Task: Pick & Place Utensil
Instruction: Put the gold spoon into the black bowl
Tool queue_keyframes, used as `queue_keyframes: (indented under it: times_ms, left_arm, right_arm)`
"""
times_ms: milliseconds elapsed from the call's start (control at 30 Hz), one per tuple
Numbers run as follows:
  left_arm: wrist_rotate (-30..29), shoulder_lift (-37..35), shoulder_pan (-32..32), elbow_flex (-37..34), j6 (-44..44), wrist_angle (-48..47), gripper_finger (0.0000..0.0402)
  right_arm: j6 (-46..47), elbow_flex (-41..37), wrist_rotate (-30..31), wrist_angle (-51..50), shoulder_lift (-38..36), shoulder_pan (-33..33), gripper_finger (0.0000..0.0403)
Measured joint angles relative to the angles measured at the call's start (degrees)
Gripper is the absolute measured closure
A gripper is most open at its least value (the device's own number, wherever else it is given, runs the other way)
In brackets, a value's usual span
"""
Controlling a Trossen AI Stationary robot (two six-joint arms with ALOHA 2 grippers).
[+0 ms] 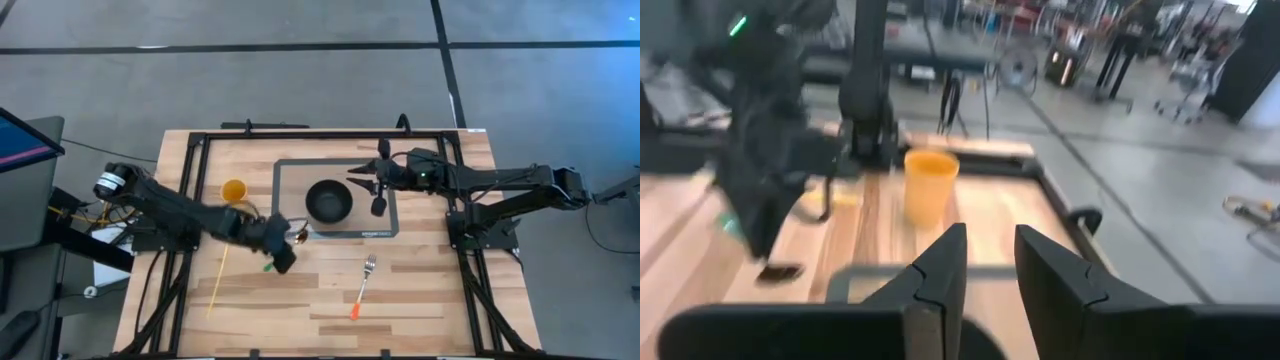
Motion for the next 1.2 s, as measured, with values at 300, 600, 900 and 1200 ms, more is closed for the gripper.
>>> queue_keyframes:
  times_ms: [300,600,900,1200]
  left_arm:
    - [20.59,-0.68,17.68,5.78,9.15,0.10,0.0392]
    - [27.43,-0.71,25.49,5.90,9.92,-0.06,0.0391]
    - [30.63,-0.71,27.02,5.90,10.67,0.01,0.0391]
    - [30.65,-0.71,26.94,5.86,10.67,0.16,0.0390]
  right_arm:
    - [2.81,0.00,0.10,-7.68,0.00,-0.31,0.0321]
    - [1.86,0.00,0.14,-7.36,3.30,1.13,0.0328]
    - [-10.49,1.50,0.26,5.70,16.02,5.30,0.0313]
    - [-24.85,7.42,4.09,7.29,27.00,10.02,0.0221]
